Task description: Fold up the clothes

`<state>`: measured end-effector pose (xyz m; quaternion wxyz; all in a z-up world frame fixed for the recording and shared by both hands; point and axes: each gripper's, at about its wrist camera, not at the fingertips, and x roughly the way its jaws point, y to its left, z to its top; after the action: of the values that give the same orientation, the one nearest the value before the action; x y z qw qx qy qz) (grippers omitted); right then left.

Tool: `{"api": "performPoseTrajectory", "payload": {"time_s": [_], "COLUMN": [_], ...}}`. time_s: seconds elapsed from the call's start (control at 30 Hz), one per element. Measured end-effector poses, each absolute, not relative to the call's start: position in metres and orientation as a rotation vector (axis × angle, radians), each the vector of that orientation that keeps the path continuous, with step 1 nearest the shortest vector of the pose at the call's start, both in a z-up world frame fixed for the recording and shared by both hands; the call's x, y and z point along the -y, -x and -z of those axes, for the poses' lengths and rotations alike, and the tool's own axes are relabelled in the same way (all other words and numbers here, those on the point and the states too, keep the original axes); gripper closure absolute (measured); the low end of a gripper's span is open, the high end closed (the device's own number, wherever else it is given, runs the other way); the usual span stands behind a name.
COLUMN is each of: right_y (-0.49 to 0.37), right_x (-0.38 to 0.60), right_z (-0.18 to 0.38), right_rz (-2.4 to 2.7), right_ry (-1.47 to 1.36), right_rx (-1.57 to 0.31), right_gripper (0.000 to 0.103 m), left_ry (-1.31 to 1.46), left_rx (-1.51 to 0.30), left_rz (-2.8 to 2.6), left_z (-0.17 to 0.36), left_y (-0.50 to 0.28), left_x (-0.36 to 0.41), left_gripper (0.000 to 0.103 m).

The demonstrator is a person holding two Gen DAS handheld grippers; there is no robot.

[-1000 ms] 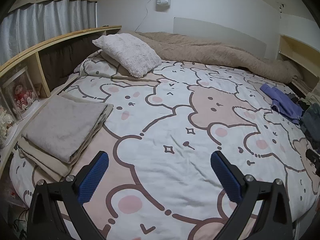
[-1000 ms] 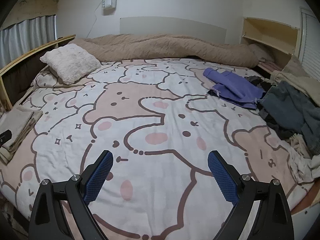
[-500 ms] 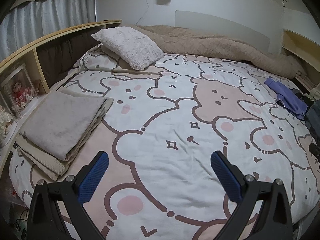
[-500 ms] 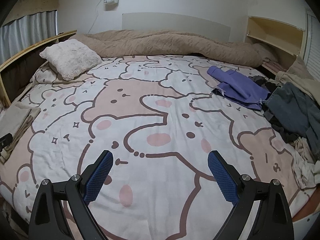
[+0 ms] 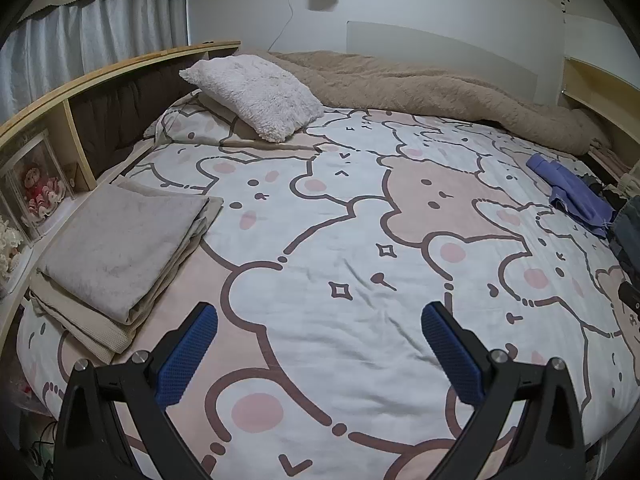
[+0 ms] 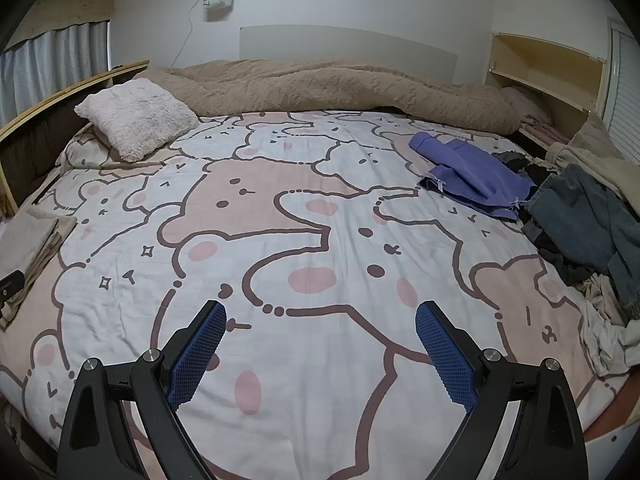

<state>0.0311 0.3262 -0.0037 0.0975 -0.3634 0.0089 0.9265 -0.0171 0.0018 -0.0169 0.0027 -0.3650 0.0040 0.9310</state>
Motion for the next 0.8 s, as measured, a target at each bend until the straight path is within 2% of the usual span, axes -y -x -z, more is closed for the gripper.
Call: {"api": "performPoseTrajectory", "payload": {"time_s": [0.8], "right_y": [-0.024], "right_x": [-0.346], "right_z": [0.012], "right_rz": [-2.700], "right_ry": [1.072], "right_rx": [-0.046], "right_gripper": [0.008], "left_ry": [1.133], "left_rx": [-0.006], "left_rz": [-2.917], "left_z": [0.021], "left_y": [0.022], "left_x": [-0.004], "left_gripper": [0.001]}}
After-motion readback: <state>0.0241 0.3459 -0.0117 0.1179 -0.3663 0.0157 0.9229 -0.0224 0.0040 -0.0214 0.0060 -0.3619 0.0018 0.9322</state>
